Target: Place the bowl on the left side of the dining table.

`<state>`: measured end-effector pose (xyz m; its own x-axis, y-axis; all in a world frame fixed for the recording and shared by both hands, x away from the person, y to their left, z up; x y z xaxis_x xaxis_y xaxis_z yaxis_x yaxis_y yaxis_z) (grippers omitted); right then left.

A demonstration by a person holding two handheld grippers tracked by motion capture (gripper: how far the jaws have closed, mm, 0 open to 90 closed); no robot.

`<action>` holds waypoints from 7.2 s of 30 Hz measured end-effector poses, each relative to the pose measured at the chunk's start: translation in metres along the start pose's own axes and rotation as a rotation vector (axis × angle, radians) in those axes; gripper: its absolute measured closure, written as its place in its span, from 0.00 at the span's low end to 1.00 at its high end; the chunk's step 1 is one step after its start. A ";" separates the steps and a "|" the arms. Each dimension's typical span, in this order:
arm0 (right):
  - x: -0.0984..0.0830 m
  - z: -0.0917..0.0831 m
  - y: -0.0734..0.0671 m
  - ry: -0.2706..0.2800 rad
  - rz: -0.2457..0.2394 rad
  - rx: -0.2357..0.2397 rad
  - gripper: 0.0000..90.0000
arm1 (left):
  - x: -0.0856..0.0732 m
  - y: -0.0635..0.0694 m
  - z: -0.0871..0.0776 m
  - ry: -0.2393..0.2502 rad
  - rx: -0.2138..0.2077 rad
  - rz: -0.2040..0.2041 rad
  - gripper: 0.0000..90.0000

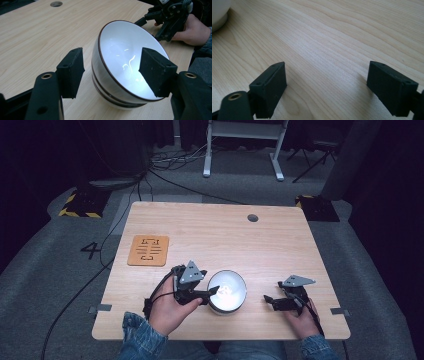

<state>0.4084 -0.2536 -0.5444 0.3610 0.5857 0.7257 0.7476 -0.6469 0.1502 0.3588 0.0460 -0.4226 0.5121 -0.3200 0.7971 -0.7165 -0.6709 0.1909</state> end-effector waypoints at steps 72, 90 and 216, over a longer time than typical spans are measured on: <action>0.000 0.000 0.000 -0.002 -0.007 0.001 0.18 | 0.049 -0.008 -0.006 -0.095 0.108 -0.062 0.89; -0.001 -0.001 -0.001 -0.005 -0.002 -0.003 0.18 | 0.059 -0.048 -0.033 -0.060 0.209 -0.067 0.89; 0.000 0.000 0.000 -0.005 0.010 -0.033 0.18 | -0.015 -0.320 -0.028 -0.139 0.509 -0.645 0.89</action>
<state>0.4083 -0.2530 -0.5447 0.3716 0.5815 0.7237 0.7249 -0.6687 0.1651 0.5670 0.2843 -0.4794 0.8264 0.1730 0.5359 0.0217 -0.9607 0.2767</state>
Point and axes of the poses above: each handheld gripper's, and its own axes: z roughly forward along the jaws, x roughly out of its top, y roughly to its right, the point moved 6 cm from there along z, roughly forward along the jaws, and after that the axes turned 11 degrees about -z, right-handed, at the moved point
